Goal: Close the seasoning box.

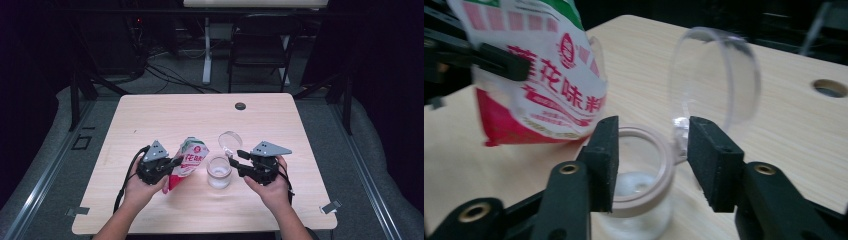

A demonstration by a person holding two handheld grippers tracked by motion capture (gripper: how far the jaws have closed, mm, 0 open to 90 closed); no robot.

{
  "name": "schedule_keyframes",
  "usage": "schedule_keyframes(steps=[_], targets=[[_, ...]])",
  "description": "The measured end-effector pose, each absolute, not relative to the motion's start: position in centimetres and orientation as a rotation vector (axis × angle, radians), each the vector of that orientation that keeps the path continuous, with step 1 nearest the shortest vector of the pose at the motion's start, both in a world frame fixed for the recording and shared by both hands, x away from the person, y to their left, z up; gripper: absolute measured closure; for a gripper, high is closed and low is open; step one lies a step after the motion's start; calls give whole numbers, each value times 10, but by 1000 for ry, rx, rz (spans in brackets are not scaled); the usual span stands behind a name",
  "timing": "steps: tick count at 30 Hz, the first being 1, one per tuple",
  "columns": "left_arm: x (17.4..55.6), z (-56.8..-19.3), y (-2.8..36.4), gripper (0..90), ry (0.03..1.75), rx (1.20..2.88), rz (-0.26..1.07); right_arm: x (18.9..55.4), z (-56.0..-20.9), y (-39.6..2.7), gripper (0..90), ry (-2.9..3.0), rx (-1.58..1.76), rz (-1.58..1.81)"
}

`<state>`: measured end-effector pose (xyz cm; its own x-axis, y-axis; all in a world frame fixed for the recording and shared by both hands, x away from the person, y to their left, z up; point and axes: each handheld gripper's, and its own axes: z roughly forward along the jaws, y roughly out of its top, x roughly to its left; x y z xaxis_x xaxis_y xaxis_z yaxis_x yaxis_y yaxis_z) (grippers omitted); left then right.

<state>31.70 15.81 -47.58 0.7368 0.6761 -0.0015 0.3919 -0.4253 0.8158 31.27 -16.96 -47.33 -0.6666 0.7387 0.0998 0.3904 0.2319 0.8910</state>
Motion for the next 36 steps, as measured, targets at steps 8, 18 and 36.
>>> schedule_keyframes(steps=[8, 18, 36], targets=[[304, -497, 175, 900, 871, 2060, 384, 306, -460, -158, 751, 2220, 921, 1428], [305, -506, 174, 899, 859, 2089, 347, 314, -445, -123, 807, 2339, 812, 1500], [296, -514, 167, 896, 824, 2071, 354, 317, -485, -85, 713, 2503, 784, 1436]])
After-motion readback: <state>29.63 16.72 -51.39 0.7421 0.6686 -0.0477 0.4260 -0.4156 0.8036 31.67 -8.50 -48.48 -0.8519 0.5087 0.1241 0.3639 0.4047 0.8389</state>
